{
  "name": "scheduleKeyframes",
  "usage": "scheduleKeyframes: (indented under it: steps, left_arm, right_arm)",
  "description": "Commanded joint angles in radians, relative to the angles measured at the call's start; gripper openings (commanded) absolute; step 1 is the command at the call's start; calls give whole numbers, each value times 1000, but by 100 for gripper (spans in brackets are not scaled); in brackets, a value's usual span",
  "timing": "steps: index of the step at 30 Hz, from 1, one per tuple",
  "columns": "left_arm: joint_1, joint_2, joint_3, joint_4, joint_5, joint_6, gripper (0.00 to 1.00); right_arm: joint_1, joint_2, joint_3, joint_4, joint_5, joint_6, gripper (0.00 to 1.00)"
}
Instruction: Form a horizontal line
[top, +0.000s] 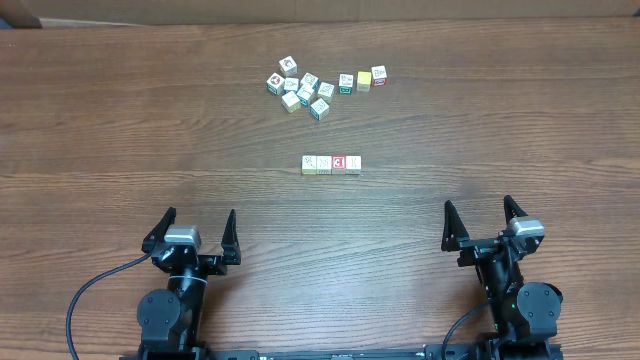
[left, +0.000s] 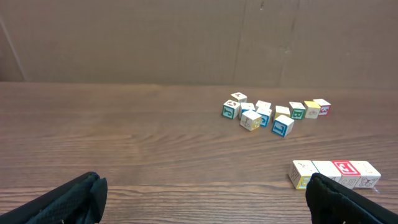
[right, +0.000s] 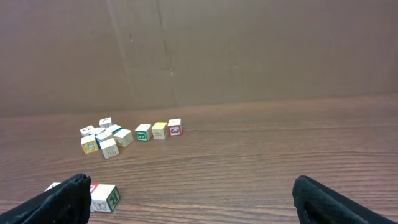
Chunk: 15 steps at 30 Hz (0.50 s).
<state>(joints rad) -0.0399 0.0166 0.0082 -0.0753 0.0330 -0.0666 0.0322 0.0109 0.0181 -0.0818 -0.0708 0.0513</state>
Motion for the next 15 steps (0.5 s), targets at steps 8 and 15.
scheduleKeyframes:
  steps: [8, 15]
  left_arm:
    - [-7, -12, -3, -2, -6, 26, 100]
    - [-7, -12, -3, -2, -6, 26, 100]
  right_arm:
    - [-5, -8, -10, 3, 9, -7, 100]
    - [-5, -8, -10, 3, 9, -7, 100]
